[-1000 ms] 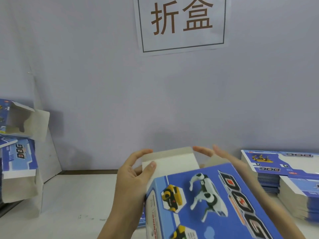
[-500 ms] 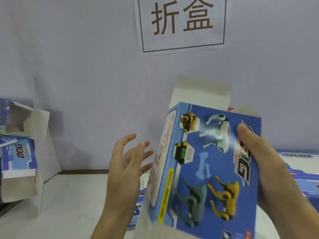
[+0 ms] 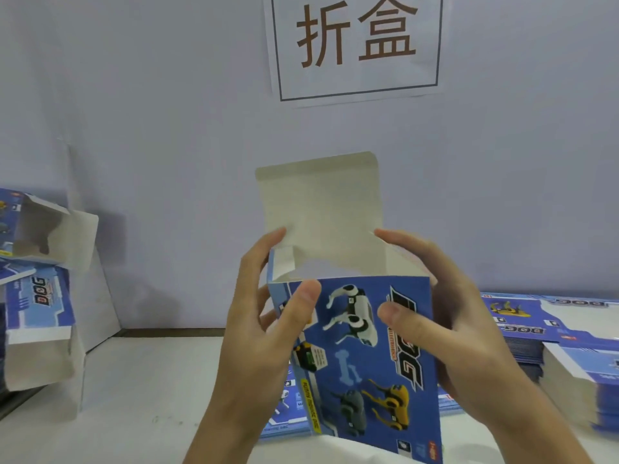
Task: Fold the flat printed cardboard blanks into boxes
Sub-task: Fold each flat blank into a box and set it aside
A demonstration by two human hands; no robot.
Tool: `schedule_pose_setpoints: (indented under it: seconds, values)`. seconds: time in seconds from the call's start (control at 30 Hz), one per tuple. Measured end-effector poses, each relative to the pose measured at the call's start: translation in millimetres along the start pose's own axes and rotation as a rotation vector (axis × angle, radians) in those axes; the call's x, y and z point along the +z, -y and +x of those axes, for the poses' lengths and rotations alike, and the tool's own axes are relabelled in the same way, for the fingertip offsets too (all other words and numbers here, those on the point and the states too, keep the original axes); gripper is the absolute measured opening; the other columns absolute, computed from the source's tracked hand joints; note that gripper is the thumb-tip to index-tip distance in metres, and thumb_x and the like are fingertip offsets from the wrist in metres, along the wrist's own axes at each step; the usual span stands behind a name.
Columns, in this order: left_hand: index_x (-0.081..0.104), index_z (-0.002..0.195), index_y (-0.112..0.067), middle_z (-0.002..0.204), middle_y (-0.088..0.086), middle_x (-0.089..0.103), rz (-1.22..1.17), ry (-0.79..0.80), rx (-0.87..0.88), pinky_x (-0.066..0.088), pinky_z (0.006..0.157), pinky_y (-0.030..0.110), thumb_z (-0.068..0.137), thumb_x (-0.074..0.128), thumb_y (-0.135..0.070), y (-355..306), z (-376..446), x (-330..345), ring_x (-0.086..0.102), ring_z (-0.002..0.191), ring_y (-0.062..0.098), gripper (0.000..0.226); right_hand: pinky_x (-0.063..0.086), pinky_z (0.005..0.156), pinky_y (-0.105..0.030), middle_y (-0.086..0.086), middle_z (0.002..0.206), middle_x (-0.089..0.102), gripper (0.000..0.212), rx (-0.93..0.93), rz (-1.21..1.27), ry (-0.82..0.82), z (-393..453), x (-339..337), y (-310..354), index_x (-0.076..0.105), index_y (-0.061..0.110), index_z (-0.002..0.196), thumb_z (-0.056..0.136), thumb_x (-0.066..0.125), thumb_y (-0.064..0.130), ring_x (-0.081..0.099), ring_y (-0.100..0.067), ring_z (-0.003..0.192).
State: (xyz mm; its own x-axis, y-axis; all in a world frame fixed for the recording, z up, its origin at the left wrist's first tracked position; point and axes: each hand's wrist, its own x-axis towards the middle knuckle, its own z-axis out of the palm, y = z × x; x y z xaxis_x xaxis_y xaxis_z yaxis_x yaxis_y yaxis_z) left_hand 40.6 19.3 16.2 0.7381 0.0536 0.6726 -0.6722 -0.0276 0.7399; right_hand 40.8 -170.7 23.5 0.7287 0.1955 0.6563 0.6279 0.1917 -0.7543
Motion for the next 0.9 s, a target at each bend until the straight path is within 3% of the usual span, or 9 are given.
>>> schedule_pose_setpoints:
  seconds: [0.13, 0.33, 0.4, 0.43, 0.5, 0.6, 0.67, 0.8, 0.9]
  values:
    - [0.064, 0.106, -0.044, 0.113, 0.014, 0.063, -0.011, -0.129, 0.008, 0.054, 0.080, 0.064, 0.077, 0.066, -0.064, -4, -2, 6, 0.067, 0.096, 0.035, 0.035, 0.057, 0.061, -0.024, 0.008, 0.093, 0.073, 0.051, -0.070, -0.046, -0.057, 1, 10, 2, 0.054, 0.041, 0.130, 0.087, 0.063, 0.016, 0.070, -0.013, 0.070]
    - [0.063, 0.092, -0.031, 0.094, 0.003, 0.061, -0.053, -0.130, 0.008, 0.051, 0.062, 0.069, 0.083, 0.058, -0.057, -5, -4, 9, 0.059, 0.086, 0.051, 0.027, 0.051, 0.055, -0.016, 0.017, 0.070, 0.066, 0.037, -0.023, -0.150, -0.100, 2, 16, -8, 0.058, 0.030, 0.123, 0.087, 0.060, 0.024, 0.062, -0.001, 0.058]
    - [0.062, 0.094, -0.028, 0.095, 0.014, 0.059, -0.055, -0.123, -0.011, 0.055, 0.063, 0.061, 0.086, 0.060, -0.057, -1, -4, 12, 0.061, 0.081, 0.046, 0.030, 0.059, 0.066, -0.041, -0.009, 0.079, 0.069, 0.033, 0.052, -0.161, -0.077, 2, 15, -8, 0.057, 0.036, 0.121, 0.087, 0.059, 0.035, 0.068, -0.025, 0.071]
    - [0.062, 0.093, -0.027, 0.092, 0.018, 0.056, -0.042, -0.127, -0.005, 0.056, 0.062, 0.049, 0.087, 0.058, -0.058, 1, -4, 14, 0.062, 0.074, 0.036, 0.032, 0.056, 0.069, -0.058, -0.029, 0.088, 0.062, 0.032, 0.105, -0.144, -0.072, 1, 15, -7, 0.058, 0.039, 0.118, 0.086, 0.057, 0.044, 0.062, -0.048, 0.080]
    - [0.060, 0.088, -0.023, 0.085, 0.015, 0.049, -0.009, -0.171, 0.005, 0.047, 0.055, 0.021, 0.092, 0.055, -0.062, 2, -4, 18, 0.055, 0.060, 0.014, 0.040, 0.047, 0.072, -0.073, -0.042, 0.092, 0.050, 0.041, 0.162, -0.106, -0.094, 1, 18, -5, 0.059, 0.037, 0.114, 0.082, 0.051, 0.062, 0.052, -0.060, 0.083]
    - [0.056, 0.080, -0.018, 0.083, 0.017, 0.043, -0.012, -0.215, -0.040, 0.041, 0.051, 0.019, 0.092, 0.052, -0.054, 2, -2, 21, 0.047, 0.059, 0.014, 0.038, 0.056, 0.065, -0.048, -0.025, 0.076, 0.053, 0.045, 0.155, -0.167, -0.198, 5, 25, -2, 0.063, 0.033, 0.102, 0.085, 0.039, 0.067, 0.055, -0.040, 0.067]
    - [0.056, 0.074, -0.021, 0.085, 0.019, 0.044, -0.028, -0.219, -0.077, 0.041, 0.051, 0.026, 0.095, 0.056, -0.045, 1, -2, 21, 0.046, 0.063, 0.025, 0.032, 0.043, 0.046, -0.029, -0.017, 0.061, 0.041, 0.029, 0.164, -0.156, -0.246, 8, 27, -2, 0.061, 0.027, 0.087, 0.088, 0.044, 0.051, 0.043, -0.024, 0.054]
    - [0.059, 0.086, -0.026, 0.087, 0.010, 0.052, -0.015, -0.219, -0.066, 0.040, 0.050, 0.032, 0.080, 0.042, -0.026, 0, -4, 19, 0.045, 0.064, 0.032, 0.018, 0.036, 0.041, -0.028, -0.008, 0.061, 0.041, 0.012, 0.237, -0.101, -0.273, 9, 27, 1, 0.055, 0.035, 0.086, 0.077, 0.047, 0.036, 0.041, -0.022, 0.056]
    - [0.049, 0.123, -0.050, 0.100, -0.015, 0.063, -0.082, -0.199, -0.078, 0.051, 0.056, 0.027, 0.085, 0.047, -0.024, 3, -4, 17, 0.058, 0.068, 0.016, 0.047, 0.048, 0.052, -0.032, -0.013, 0.069, 0.048, 0.048, 0.251, -0.136, -0.257, 8, 26, 1, 0.048, 0.060, 0.116, 0.073, 0.044, 0.040, 0.051, -0.028, 0.061]
